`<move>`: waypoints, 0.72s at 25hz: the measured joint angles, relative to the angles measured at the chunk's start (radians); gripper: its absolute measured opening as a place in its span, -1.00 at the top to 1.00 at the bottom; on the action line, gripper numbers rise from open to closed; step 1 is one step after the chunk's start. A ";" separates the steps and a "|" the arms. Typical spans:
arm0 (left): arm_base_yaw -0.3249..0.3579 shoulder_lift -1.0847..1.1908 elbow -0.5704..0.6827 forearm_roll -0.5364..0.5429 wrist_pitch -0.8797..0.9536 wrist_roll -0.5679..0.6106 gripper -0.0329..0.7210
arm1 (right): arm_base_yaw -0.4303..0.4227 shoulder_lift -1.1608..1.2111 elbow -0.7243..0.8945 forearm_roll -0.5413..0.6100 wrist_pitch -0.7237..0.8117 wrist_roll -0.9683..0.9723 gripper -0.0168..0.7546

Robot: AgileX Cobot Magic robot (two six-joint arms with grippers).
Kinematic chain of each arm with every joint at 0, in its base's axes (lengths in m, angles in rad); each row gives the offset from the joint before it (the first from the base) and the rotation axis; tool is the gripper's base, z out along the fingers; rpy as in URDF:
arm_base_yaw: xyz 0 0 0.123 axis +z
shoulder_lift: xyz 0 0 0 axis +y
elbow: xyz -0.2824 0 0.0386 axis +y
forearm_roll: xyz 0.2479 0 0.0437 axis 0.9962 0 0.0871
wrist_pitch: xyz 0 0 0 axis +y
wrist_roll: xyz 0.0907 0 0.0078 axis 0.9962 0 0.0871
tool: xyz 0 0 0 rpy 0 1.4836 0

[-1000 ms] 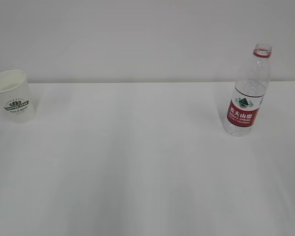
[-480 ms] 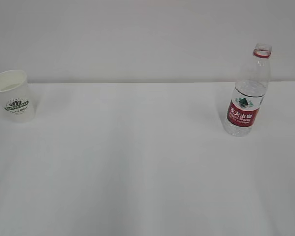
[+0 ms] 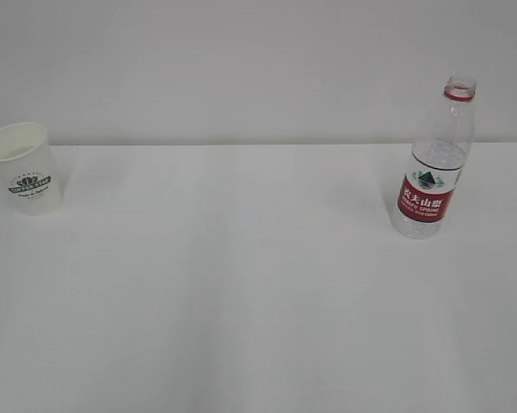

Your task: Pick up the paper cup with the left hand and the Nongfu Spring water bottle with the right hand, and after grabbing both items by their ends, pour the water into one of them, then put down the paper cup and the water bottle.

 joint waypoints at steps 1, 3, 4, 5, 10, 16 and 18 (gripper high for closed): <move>0.000 -0.018 0.000 0.000 0.002 0.000 -0.43 | 0.000 -0.005 0.000 0.000 0.022 -0.004 -0.57; 0.000 -0.039 -0.003 -0.002 0.019 0.000 -0.43 | 0.000 -0.021 0.000 0.000 0.048 -0.007 -0.57; 0.000 -0.044 -0.008 -0.003 0.032 0.002 -0.43 | 0.000 -0.033 0.000 0.000 0.053 -0.010 -0.57; 0.000 -0.049 -0.016 -0.004 0.045 0.004 -0.43 | 0.000 -0.043 -0.001 0.000 0.058 -0.010 -0.57; -0.002 -0.049 -0.032 -0.010 0.136 0.059 -0.42 | 0.000 -0.095 -0.002 0.000 0.060 -0.013 -0.57; -0.002 -0.091 -0.030 -0.038 0.183 0.069 -0.32 | 0.000 -0.123 -0.002 0.000 0.060 -0.017 -0.57; -0.002 -0.124 -0.018 -0.047 0.204 0.069 -0.30 | 0.000 -0.143 -0.002 0.000 0.060 -0.018 -0.57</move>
